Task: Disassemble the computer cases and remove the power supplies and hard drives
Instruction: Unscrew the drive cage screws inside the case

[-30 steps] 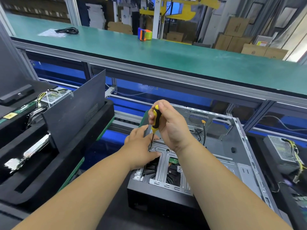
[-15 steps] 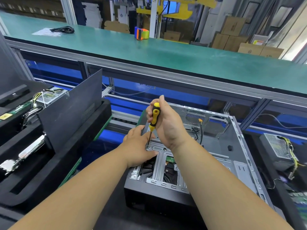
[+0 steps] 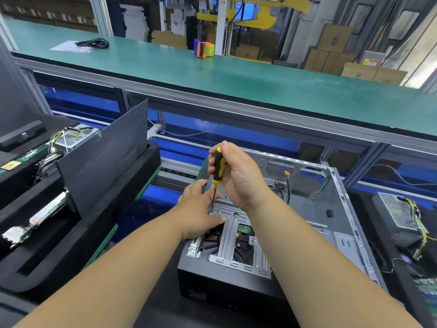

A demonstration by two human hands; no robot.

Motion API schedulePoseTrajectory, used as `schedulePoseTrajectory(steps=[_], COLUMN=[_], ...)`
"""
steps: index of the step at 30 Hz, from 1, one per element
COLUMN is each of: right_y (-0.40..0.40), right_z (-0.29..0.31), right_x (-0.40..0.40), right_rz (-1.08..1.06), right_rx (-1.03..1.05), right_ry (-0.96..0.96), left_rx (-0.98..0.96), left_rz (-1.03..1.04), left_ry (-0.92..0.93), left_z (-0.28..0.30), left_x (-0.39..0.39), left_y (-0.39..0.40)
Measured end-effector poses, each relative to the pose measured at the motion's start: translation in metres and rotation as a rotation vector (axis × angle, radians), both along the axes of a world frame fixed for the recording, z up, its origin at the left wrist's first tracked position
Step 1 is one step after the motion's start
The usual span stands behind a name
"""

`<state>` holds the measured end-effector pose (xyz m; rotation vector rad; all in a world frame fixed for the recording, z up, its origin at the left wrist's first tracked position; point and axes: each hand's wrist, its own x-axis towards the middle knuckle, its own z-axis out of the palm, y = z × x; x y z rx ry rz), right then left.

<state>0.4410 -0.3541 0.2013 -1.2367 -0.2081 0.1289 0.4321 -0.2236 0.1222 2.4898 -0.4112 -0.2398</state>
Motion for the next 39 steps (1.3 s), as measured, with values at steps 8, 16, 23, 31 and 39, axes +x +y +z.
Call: schedulePoseTrajectory(steps=[8, 16, 23, 31, 39], right_y=[0.0026, 0.0052, 0.0027, 0.0044, 0.0065], right_z=[-0.0012, 0.0002, 0.0024, 0.0061, 0.007], right_x=[0.0008, -0.002, -0.001, -0.0029, -0.0025], right_rz=[-0.001, 0.013, 0.01, -0.002, 0.014], right_rx=[0.043, -0.004, 0.0, 0.017, 0.047], right_ry=[0.002, -0.013, 0.008, 0.005, 0.03], left_rx=[-0.016, -0.007, -0.038, -0.018, -0.017], left_rz=[-0.001, -0.009, -0.002, -0.005, -0.011], left_ry=[0.004, 0.005, 0.006, 0.0, -0.012], left_z=[-0.002, -0.0008, 0.0004, 0.0008, 0.0009], left_x=[0.0009, 0.0005, -0.0004, -0.0003, -0.0006], left_y=[0.0011, 0.0006, 0.0006, -0.0002, -0.0001])
